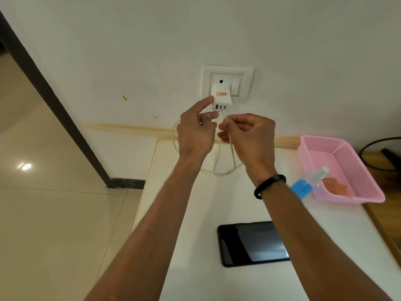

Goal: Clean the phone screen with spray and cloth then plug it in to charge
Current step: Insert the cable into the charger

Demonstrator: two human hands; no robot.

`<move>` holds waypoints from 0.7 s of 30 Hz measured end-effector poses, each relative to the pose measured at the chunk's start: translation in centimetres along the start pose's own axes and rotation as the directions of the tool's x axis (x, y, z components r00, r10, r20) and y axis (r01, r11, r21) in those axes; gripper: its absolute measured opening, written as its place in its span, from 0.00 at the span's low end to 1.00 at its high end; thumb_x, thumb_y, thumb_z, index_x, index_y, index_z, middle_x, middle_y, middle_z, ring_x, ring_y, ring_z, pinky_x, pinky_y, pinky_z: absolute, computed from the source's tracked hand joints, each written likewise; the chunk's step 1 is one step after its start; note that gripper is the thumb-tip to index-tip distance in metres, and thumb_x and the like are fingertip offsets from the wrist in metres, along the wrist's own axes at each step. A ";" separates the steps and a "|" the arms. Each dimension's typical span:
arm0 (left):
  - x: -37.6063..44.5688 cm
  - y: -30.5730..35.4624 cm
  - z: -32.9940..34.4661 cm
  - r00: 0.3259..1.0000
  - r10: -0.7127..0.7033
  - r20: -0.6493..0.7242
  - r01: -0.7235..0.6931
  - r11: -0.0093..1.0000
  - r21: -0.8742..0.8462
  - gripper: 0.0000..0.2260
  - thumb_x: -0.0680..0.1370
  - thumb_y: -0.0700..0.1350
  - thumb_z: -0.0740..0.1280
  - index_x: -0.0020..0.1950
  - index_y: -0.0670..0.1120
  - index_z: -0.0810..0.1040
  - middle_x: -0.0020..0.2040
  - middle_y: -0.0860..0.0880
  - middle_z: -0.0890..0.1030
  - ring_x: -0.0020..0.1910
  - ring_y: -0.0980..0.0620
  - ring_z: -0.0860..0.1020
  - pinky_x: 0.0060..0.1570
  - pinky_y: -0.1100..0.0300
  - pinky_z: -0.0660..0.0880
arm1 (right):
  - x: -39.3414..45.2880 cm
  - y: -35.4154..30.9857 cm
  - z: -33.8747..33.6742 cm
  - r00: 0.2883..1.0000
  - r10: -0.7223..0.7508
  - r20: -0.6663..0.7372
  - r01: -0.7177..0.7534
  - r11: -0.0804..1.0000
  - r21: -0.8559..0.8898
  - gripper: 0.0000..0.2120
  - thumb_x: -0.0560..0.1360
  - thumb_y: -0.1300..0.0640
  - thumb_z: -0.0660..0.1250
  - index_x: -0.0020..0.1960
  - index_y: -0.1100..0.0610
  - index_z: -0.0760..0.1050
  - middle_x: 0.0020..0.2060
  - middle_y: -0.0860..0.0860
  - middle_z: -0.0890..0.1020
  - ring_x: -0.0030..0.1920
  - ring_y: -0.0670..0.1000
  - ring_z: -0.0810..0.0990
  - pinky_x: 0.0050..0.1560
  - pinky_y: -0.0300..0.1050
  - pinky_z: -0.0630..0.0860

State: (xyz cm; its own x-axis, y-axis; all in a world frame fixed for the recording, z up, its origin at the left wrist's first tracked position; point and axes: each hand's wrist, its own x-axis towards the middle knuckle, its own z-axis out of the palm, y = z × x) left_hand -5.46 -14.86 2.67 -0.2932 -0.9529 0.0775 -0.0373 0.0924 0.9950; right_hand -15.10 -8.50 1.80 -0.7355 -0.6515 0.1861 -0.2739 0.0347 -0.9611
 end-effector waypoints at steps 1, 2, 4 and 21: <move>0.0 0.1 0.0 1.000 -0.004 0.001 0.004 1.000 0.003 0.23 0.83 0.32 0.57 0.72 0.50 0.78 0.58 0.45 0.86 0.54 0.50 0.85 0.56 0.61 0.82 | 0.0 0.0 0.0 1.000 0.012 -0.005 -0.012 1.000 0.010 0.03 0.76 0.62 0.75 0.50 0.59 0.86 0.35 0.50 0.89 0.35 0.50 0.89 0.45 0.50 0.87; -0.1 0.2 0.0 1.000 -0.008 0.002 0.008 1.000 0.007 0.22 0.83 0.33 0.58 0.72 0.51 0.78 0.58 0.45 0.86 0.53 0.50 0.86 0.57 0.60 0.82 | 0.1 0.0 0.1 1.000 0.022 -0.011 -0.022 1.000 0.019 0.03 0.76 0.62 0.75 0.50 0.60 0.86 0.35 0.51 0.89 0.35 0.50 0.89 0.44 0.50 0.87; -0.2 0.2 -0.1 1.000 -0.014 0.006 0.014 1.000 0.018 0.22 0.83 0.34 0.58 0.73 0.51 0.77 0.57 0.46 0.86 0.52 0.50 0.86 0.59 0.57 0.81 | 0.0 0.0 0.2 0.999 0.028 -0.022 -0.028 0.999 0.029 0.04 0.76 0.63 0.74 0.50 0.61 0.86 0.36 0.52 0.89 0.35 0.51 0.89 0.44 0.50 0.87; 0.0 -0.5 -0.3 0.998 0.006 0.067 -0.007 1.000 0.023 0.24 0.82 0.33 0.56 0.74 0.52 0.75 0.55 0.47 0.87 0.55 0.51 0.85 0.63 0.53 0.79 | 0.3 -1.3 1.1 0.998 0.030 -0.058 -0.021 0.990 0.140 0.04 0.74 0.67 0.72 0.48 0.65 0.85 0.36 0.54 0.89 0.35 0.54 0.89 0.41 0.49 0.87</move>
State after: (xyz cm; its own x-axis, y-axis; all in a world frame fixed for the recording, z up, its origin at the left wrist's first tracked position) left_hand -5.13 -15.00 2.17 -0.3567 -0.9309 0.0787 -0.0573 0.1059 0.9927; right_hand -14.30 -9.60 2.85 -0.7781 -0.6050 0.1691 -0.1690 -0.0577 -0.9839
